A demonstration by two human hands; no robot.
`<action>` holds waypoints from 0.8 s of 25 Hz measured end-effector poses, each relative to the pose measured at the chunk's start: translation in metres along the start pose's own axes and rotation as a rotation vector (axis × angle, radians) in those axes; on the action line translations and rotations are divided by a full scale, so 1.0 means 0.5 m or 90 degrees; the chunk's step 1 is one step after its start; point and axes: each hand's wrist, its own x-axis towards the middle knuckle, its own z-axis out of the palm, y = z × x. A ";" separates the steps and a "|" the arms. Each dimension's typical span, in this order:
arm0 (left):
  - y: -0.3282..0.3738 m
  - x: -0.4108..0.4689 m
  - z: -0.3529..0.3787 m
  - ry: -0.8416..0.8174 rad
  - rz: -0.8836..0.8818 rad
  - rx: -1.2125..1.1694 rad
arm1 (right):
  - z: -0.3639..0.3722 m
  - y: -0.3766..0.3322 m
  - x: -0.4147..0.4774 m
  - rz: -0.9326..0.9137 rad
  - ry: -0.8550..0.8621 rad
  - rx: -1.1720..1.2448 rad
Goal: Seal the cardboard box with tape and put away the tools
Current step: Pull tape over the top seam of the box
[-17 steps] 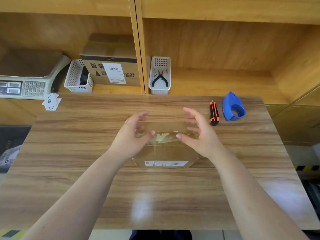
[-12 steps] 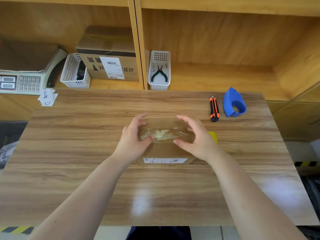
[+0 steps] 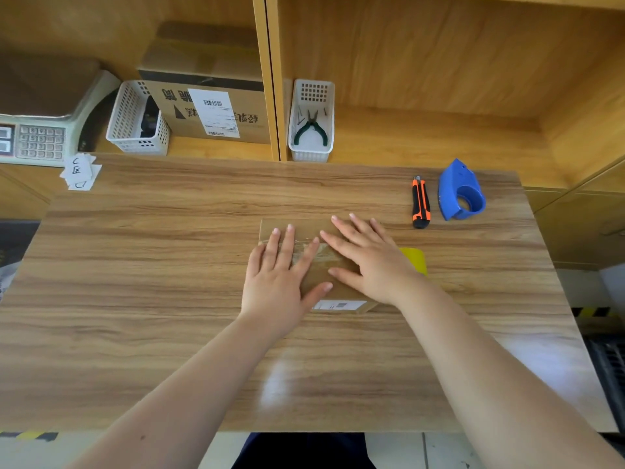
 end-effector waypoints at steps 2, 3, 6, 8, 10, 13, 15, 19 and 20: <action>-0.017 0.024 -0.004 -0.012 0.041 0.043 | -0.017 0.016 0.020 0.037 -0.056 -0.019; -0.032 0.041 -0.012 -0.027 0.072 0.060 | -0.023 0.022 0.029 0.057 -0.079 -0.020; -0.079 0.106 -0.044 -0.071 0.162 0.108 | -0.034 0.029 0.043 0.081 -0.114 -0.015; -0.092 0.140 -0.061 -0.094 0.166 0.142 | -0.039 0.037 0.039 0.074 -0.137 -0.003; -0.091 0.158 -0.069 -0.081 0.123 0.169 | -0.047 0.051 0.028 0.057 -0.143 0.014; -0.057 0.147 -0.065 -0.025 -0.006 0.007 | -0.028 0.053 0.007 0.046 -0.078 -0.056; -0.013 0.129 -0.049 -0.033 -0.041 -0.236 | 0.001 0.033 0.000 0.108 -0.005 -0.123; 0.053 0.115 0.004 -0.137 -0.015 -0.458 | 0.009 0.019 0.023 0.268 0.070 0.010; 0.055 0.123 0.012 -0.130 -0.024 -0.490 | 0.009 0.035 0.027 0.259 0.068 0.070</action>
